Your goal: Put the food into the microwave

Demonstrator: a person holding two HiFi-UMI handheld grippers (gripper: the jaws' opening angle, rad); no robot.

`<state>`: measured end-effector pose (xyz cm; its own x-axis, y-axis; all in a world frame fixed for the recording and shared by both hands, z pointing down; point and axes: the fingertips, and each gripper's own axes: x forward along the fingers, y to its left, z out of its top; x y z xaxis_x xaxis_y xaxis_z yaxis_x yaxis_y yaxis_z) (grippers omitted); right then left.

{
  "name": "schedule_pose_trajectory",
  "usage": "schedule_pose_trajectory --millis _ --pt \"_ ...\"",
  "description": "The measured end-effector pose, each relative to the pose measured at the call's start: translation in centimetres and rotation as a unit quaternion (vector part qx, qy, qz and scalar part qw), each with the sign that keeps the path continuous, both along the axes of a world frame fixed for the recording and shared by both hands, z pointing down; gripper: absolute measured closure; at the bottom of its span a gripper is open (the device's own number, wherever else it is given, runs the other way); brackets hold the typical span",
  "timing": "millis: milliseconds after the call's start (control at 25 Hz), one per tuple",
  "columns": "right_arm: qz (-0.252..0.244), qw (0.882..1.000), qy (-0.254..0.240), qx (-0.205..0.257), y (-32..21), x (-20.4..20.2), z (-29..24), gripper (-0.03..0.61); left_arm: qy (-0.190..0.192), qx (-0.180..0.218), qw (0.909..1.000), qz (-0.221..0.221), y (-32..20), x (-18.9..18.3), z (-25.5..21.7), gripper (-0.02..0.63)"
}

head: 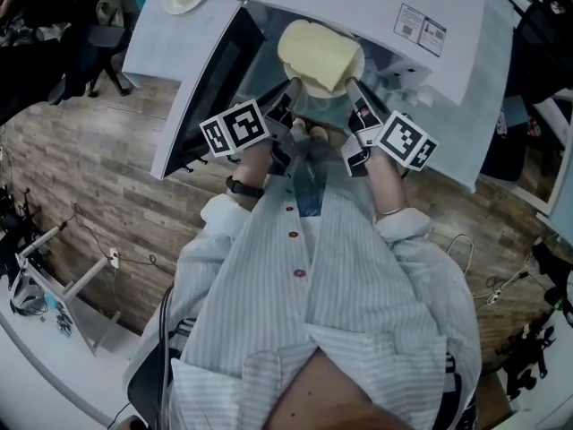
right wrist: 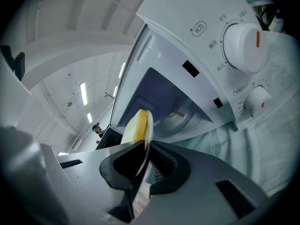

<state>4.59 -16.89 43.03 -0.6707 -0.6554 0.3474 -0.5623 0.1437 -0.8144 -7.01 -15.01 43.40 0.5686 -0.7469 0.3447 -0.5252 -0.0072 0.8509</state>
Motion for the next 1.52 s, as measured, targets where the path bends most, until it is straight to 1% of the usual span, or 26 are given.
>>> schedule_pose_trajectory --millis 240,640,840,1040,1240,1520 --pt "0.025 1.000 0.003 -0.008 -0.5 0.1 0.8 0.526 0.000 -0.005 0.9997 0.022 -1.1 0.0 0.6 0.578" --pt "0.067 0.997 0.016 -0.019 -1.8 0.7 3.3 0.526 -0.006 -0.019 0.9982 0.057 -3.2 0.5 3.4 0.577" --pt "0.078 0.996 0.024 -0.023 -2.5 0.7 4.7 0.526 -0.011 -0.020 0.9979 0.061 -4.3 0.5 4.6 0.577" --pt "0.087 0.995 0.038 -0.024 -3.2 0.7 5.7 0.525 -0.027 -0.018 0.9973 0.066 -5.1 0.4 5.7 0.574" --pt "0.097 0.994 0.053 -0.022 -4.1 1.2 6.8 0.526 -0.029 -0.023 0.9972 0.066 -6.0 1.0 7.0 0.572" --pt "0.117 0.991 0.059 -0.016 -4.8 1.7 7.6 0.526 -0.041 -0.014 0.9965 0.071 -7.1 1.4 7.4 0.572"
